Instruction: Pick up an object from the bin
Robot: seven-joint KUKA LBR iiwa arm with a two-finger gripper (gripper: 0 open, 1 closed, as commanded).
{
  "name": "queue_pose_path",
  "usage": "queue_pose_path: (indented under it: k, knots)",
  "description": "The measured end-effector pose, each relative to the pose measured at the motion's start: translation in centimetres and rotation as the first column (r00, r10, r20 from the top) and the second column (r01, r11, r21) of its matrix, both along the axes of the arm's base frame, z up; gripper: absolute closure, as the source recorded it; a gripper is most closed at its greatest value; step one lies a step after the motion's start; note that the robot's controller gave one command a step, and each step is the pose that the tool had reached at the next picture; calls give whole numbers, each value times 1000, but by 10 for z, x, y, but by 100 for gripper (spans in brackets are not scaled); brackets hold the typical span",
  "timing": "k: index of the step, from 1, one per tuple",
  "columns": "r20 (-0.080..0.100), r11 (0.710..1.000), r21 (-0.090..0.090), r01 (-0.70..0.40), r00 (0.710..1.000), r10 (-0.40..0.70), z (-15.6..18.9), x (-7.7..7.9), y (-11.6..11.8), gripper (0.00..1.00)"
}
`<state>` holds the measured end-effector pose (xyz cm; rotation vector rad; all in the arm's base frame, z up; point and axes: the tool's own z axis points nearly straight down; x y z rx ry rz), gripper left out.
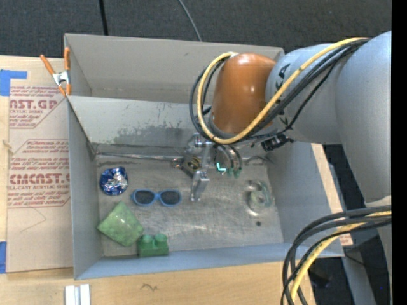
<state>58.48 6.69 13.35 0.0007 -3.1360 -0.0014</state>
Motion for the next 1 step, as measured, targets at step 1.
queue_pose_path:
  k: [1]
  knots:
    - [7, 997, 1, 83, 996, -83, -62, -54, 51, 0]
